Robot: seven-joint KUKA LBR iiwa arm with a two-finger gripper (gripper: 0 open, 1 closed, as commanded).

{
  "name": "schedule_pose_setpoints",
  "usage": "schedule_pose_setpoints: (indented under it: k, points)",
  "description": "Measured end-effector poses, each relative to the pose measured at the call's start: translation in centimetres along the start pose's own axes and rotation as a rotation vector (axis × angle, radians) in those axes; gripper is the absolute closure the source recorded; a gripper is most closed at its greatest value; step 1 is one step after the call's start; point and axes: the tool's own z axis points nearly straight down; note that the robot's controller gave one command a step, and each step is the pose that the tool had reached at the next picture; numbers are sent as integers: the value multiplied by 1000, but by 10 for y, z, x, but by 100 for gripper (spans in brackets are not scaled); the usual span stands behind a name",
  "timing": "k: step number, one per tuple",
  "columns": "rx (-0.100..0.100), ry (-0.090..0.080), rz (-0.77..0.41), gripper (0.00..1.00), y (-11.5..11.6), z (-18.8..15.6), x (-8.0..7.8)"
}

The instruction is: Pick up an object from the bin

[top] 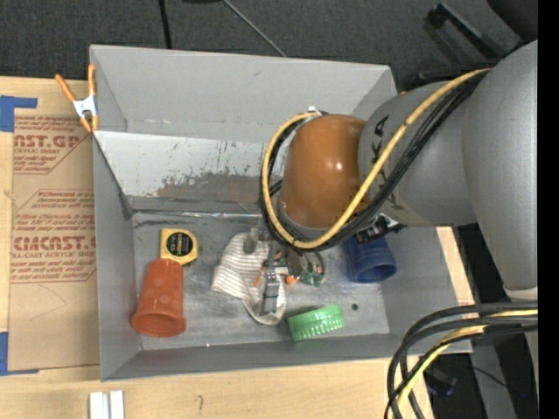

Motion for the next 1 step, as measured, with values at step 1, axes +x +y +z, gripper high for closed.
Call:
schedule_pose_setpoints:
  k: [1]
  points:
    - [-1, -8, 1, 0, 0, -4, -2]
